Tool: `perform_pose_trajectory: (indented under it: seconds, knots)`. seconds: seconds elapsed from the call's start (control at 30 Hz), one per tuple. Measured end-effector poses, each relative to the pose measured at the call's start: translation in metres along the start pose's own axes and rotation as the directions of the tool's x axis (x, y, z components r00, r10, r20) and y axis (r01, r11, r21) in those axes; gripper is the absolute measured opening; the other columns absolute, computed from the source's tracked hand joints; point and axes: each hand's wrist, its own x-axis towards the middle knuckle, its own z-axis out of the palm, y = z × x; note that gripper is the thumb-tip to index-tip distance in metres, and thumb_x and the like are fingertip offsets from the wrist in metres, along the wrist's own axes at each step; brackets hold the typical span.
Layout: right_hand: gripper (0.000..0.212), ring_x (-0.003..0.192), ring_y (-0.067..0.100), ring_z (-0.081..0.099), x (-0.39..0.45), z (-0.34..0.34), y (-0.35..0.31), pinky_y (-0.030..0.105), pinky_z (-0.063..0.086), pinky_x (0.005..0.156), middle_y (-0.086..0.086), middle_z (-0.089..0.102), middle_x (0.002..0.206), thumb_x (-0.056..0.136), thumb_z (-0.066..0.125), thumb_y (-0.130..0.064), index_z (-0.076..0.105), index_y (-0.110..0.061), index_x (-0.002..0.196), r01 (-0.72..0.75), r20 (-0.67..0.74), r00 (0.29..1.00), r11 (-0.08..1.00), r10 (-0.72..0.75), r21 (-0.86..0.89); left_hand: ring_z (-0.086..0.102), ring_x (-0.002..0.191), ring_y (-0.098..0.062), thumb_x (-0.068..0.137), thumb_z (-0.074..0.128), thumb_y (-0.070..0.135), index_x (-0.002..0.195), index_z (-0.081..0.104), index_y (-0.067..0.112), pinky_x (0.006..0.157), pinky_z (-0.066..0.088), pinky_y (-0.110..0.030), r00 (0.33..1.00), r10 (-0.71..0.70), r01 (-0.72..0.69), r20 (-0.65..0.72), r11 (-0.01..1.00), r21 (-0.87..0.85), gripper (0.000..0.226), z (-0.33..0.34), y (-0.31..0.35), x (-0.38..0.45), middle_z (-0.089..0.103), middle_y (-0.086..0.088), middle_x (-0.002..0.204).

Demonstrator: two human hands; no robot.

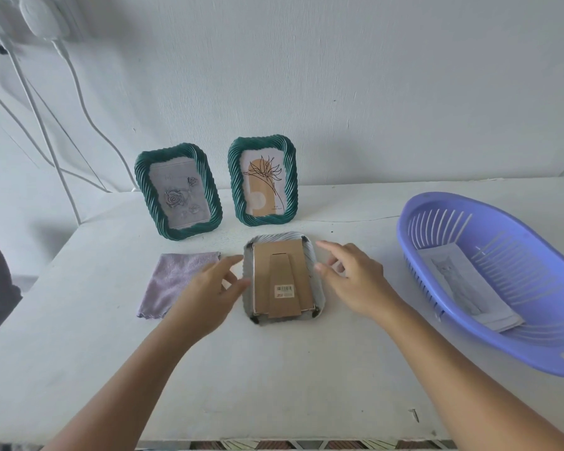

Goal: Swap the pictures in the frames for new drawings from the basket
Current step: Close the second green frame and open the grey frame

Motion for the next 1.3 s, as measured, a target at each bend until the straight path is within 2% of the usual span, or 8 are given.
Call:
perform_pose_trajectory:
  seconds: [0.13,0.27,0.4,0.63,0.8,0.93,1.1,1.3]
  knots:
    - [0.052,0.117,0.02,0.054,0.014,0.016,-0.002,0.044,0.031,0.104,-0.005,0.055,0.114,0.103,0.039,-0.05,0.032,-0.037,0.153,-0.066,0.11,0.99,0.973,0.092,-0.22,0.06,0.099,-0.023,0.105,0.047,0.034,0.154,0.037,0.022,0.084,0.045,-0.036,0.998,-0.047,0.041,0.037,0.988,0.15,0.051,0.007,0.007,0.02,0.069,0.003,0.099]
    - [0.053,0.126,0.025,0.05,0.014,0.028,-0.006,0.043,0.028,0.105,0.0,0.051,0.133,0.105,0.033,-0.045,0.029,-0.033,0.157,-0.055,0.09,0.991,0.926,0.095,-0.373,0.062,0.091,-0.027,0.104,0.046,0.025,0.142,0.051,0.023,0.075,0.046,-0.035,0.997,-0.038,0.023,0.067,0.977,0.21,0.038,0.015,0.004,0.03,0.07,-0.001,0.089]
    - [0.053,0.125,0.023,0.05,0.014,0.028,-0.007,0.041,0.027,0.105,-0.002,0.05,0.135,0.106,0.032,-0.044,0.028,-0.033,0.157,-0.05,0.078,0.993,0.916,0.088,-0.398,0.061,0.081,-0.024,0.102,0.048,0.025,0.129,0.058,0.025,0.073,0.051,-0.037,0.997,-0.038,0.023,0.066,0.977,0.212,0.028,0.018,-0.002,0.033,0.066,0.003,0.079]
    - [0.051,0.125,0.018,0.05,0.01,0.019,-0.002,0.042,0.025,0.104,-0.003,0.051,0.134,0.107,0.032,-0.038,0.028,-0.03,0.158,-0.077,0.068,0.991,0.902,0.117,-0.425,0.06,0.078,-0.025,0.101,0.047,0.022,0.121,0.06,0.02,0.062,0.037,-0.033,0.998,-0.011,-0.001,0.064,0.981,0.194,0.024,0.026,0.01,0.037,0.067,-0.002,0.081]
    - [0.051,0.124,0.019,0.05,0.007,0.011,0.003,0.042,0.025,0.104,-0.003,0.051,0.132,0.107,0.032,-0.037,0.028,-0.03,0.158,-0.102,0.06,0.988,0.901,0.14,-0.422,0.057,0.069,-0.017,0.101,0.048,0.02,0.128,0.06,0.021,0.054,0.038,-0.026,0.998,-0.012,0.005,0.057,0.993,0.12,0.03,0.036,0.015,0.038,0.065,-0.001,0.076]
    - [0.048,0.115,0.024,0.051,0.004,0.014,-0.004,0.044,0.027,0.101,0.0,0.054,0.123,0.105,0.035,-0.037,0.039,-0.03,0.153,-0.096,-0.067,0.995,0.887,0.073,-0.451,0.055,0.066,-0.014,0.101,0.053,0.026,0.137,0.059,0.035,0.064,0.047,-0.033,0.999,-0.039,0.039,0.037,0.999,-0.021,0.037,0.034,0.01,0.036,0.069,-0.005,0.079]
    - [0.048,0.109,0.021,0.06,0.008,0.022,-0.031,0.047,0.026,0.101,-0.005,0.064,0.112,0.102,0.033,-0.054,0.045,-0.03,0.142,-0.012,-0.076,0.997,0.926,-0.018,-0.376,0.055,0.068,-0.009,0.101,0.057,0.027,0.144,0.053,0.035,0.068,0.048,-0.03,0.998,-0.046,0.049,0.032,0.997,-0.067,0.044,0.031,0.008,0.036,0.071,-0.003,0.083]
    - [0.075,0.117,0.02,0.058,0.011,0.037,-0.044,0.048,0.029,0.098,-0.002,0.063,0.123,0.088,0.036,-0.076,0.045,-0.027,0.144,-0.002,0.012,1.0,0.881,0.008,-0.472,0.055,0.068,-0.012,0.101,0.058,0.027,0.141,0.057,0.034,0.067,0.046,-0.032,0.998,-0.047,0.049,0.032,0.996,-0.074,0.041,0.031,0.01,0.033,0.071,-0.004,0.084]
